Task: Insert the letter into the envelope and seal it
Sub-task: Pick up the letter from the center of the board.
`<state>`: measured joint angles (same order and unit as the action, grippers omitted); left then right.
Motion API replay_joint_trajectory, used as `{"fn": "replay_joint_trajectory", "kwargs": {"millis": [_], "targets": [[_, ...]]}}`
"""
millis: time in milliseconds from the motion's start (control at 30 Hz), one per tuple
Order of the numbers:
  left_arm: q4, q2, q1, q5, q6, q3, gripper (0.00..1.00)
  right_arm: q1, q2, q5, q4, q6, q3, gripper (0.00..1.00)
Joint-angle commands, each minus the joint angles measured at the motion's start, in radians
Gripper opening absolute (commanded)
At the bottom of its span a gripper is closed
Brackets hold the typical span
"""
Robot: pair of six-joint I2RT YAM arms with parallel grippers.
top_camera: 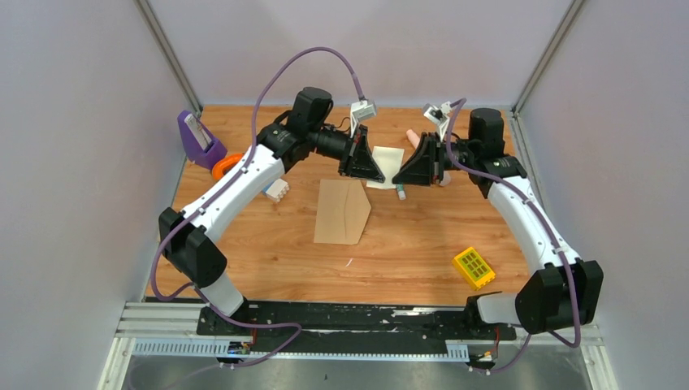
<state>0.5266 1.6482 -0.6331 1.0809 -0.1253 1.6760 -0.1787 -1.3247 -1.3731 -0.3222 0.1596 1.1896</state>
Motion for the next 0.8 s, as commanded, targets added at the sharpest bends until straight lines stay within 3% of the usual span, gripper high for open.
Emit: {"fn": "replay_joint_trajectory", "kwargs": {"millis": [0, 100, 233, 333, 433, 533, 767], "targets": [[-0.024, -0.001, -0.002, -0.008, 0.007, -0.007, 0.1, -0.013, 0.004, -0.037, 0.051, 0.003, 0.004, 0.12], [-0.012, 0.002, -0.002, -0.023, 0.026, -0.003, 0.16, -0.013, 0.007, -0.052, 0.051, 0.0, 0.003, 0.0], [0.01, 0.0, -0.001, -0.052, 0.053, 0.006, 0.42, -0.012, 0.013, -0.082, 0.051, -0.004, -0.005, 0.0], [0.05, -0.012, 0.0, -0.087, 0.088, 0.024, 0.76, -0.01, 0.016, -0.07, 0.047, -0.008, -0.017, 0.0], [0.077, -0.044, 0.021, -0.133, 0.121, 0.029, 0.95, -0.008, 0.01, -0.051, 0.044, -0.009, -0.034, 0.0], [0.076, -0.084, 0.079, -0.168, 0.123, 0.015, 1.0, -0.002, -0.016, -0.015, 0.027, -0.02, -0.041, 0.0], [-0.017, -0.165, 0.358, -0.241, 0.099, -0.128, 1.0, 0.0, -0.146, 0.176, -0.008, 0.008, -0.02, 0.0]]}}
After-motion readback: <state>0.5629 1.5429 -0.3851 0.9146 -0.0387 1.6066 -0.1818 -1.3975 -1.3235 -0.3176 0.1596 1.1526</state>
